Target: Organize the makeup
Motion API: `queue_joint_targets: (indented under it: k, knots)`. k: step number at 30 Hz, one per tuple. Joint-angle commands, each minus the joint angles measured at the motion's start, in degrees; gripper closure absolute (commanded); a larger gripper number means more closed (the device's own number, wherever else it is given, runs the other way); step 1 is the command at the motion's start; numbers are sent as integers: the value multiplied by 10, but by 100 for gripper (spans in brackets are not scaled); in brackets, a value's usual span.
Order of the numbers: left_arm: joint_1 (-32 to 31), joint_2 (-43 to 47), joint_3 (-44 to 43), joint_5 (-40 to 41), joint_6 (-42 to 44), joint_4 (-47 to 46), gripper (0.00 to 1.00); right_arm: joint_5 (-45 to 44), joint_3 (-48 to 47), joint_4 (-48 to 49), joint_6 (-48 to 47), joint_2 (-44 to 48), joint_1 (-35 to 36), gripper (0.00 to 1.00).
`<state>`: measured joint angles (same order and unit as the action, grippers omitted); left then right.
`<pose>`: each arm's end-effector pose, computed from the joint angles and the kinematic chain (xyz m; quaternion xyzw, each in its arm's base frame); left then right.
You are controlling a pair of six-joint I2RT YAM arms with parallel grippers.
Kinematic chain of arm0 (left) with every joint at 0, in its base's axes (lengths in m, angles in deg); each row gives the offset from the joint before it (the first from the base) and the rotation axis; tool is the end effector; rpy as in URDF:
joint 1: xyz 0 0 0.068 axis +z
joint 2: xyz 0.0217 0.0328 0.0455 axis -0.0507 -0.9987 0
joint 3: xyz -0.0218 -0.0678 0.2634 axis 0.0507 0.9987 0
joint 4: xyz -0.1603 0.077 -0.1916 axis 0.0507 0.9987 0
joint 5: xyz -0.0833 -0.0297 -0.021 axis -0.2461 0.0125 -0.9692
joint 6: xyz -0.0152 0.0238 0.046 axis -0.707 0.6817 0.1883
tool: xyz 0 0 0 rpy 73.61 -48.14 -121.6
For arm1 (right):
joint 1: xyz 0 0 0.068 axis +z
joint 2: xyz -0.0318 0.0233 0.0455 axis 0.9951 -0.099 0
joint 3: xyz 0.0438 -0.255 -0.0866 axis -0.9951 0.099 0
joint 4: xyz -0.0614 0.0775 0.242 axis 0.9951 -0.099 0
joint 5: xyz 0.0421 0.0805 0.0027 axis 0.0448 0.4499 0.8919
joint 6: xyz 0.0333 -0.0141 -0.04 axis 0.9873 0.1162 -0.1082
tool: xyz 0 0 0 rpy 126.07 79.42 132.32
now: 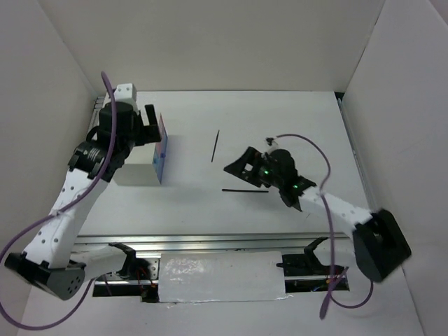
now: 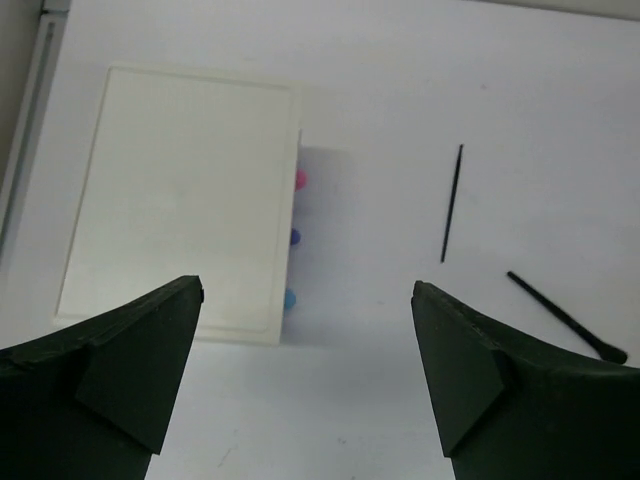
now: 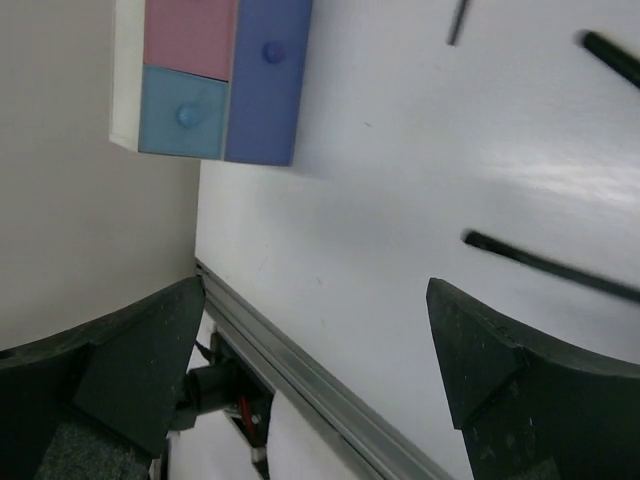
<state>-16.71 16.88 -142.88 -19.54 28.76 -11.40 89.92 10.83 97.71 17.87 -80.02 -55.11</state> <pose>0.2348 -0.0704 0.4411 -0.1102 0.8194 -0.0493 0.5603 0.2005 0.1217 0.2323 0.0981 0.8103 0.4472 0.3658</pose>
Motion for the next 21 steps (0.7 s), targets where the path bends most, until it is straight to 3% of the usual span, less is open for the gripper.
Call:
queue_joint_targets:
  k: [1, 5, 10, 14, 21]
  knots:
    - [8, 61, 83, 49, -10, -8, 1, 14, -133, 161, 5, -180, 50, 0]
    - [12, 142, 223, 71, -31, -85, 0, 45, -255, 211, 55, -370, 77, 4]
    - [12, 203, 261, 126, -30, -109, 1, 99, -406, 282, 109, -575, 91, 17]
    - [14, 212, 271, 144, -37, -114, 1, 146, -494, 319, 140, -675, 96, 30]
    - [14, 205, 270, 122, -35, -116, 1, 145, -616, 261, 146, -773, 104, 32]
